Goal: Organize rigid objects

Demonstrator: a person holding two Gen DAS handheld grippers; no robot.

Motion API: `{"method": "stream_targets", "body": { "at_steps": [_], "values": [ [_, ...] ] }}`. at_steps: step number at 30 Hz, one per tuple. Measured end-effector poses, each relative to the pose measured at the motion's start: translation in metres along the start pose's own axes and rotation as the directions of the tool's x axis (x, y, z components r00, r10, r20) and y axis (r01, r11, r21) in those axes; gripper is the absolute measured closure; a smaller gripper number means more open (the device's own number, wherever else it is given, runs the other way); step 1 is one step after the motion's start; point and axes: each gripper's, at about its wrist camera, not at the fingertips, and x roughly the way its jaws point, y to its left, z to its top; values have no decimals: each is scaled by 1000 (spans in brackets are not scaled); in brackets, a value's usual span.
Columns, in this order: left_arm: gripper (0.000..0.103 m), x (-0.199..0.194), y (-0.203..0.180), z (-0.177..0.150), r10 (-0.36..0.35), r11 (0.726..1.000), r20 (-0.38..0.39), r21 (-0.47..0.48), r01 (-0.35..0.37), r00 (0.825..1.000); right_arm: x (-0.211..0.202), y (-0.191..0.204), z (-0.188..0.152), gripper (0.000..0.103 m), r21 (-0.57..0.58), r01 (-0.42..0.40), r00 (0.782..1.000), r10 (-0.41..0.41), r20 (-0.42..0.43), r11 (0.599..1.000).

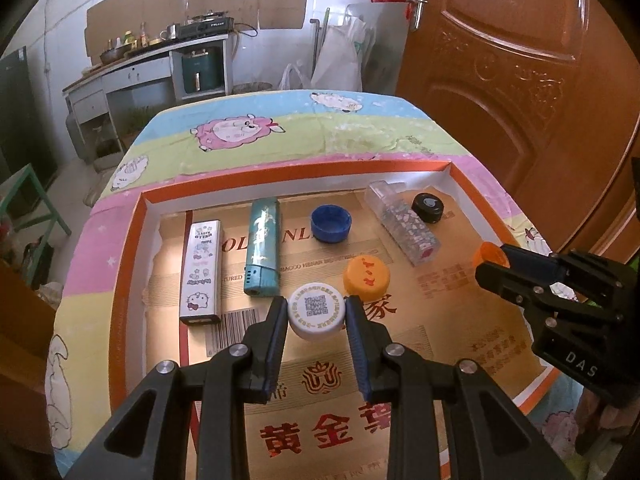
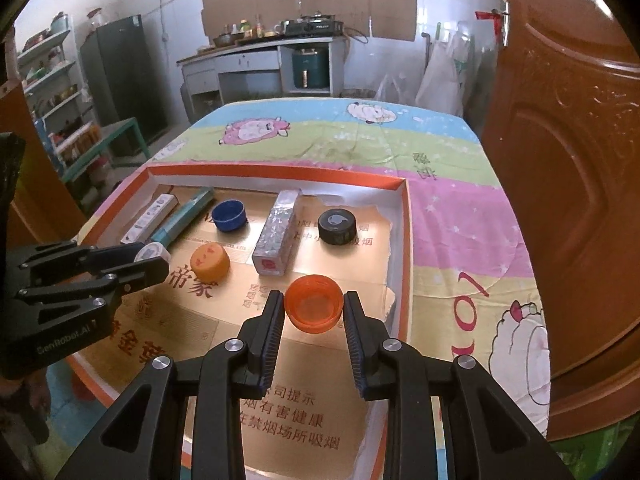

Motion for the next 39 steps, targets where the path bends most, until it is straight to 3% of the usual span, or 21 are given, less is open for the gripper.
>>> {"method": "stream_targets", "body": {
  "at_steps": [26,31,35,37,39],
  "values": [
    [72,17,-1,-5,5,999,-9,31,-5,1000,24,3,-2,71,-14,23,998,-24,-55,1000],
    [61,15,-1,-5,-1,1000,-7,16,2,1000,23,4,-2,66,-16,28,998,-29,-55,999],
    [60,12,0,-6,-18,1000,-6,5,18,1000,21,3,-2,64,-11,32,998,-32,-48,999],
    [60,9,1,-7,-20,1000,-2,5,20,1000,19,3,-3,54,-8,33,998,-33,-44,999],
    [60,5,0,-8,-19,1000,6,9,19,1000,16,3,-3,53,-6,34,999,-34,-39,999]
  ]
}}
